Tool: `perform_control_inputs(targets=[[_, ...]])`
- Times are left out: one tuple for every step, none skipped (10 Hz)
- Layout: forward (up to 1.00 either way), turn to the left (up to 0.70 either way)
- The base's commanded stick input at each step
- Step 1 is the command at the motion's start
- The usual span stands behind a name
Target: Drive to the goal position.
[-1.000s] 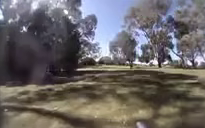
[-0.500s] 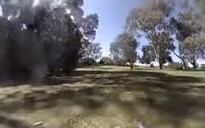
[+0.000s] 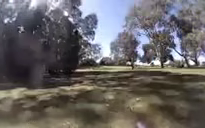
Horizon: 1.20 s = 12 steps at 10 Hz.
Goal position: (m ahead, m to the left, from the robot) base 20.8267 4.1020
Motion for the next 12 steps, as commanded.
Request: perform_control_inputs(targets=[[1.0,-0.04],[1.0,-0.18],[1.0,-0.21],[1.0,-0.05],[1.0,0.0],[1.0,0.0],[1.0,-0.1],[1.0,-0.24],[1.0,-0.27],[1.0,-0.27],[1.0,-0.27],[1.0,-0.27]])
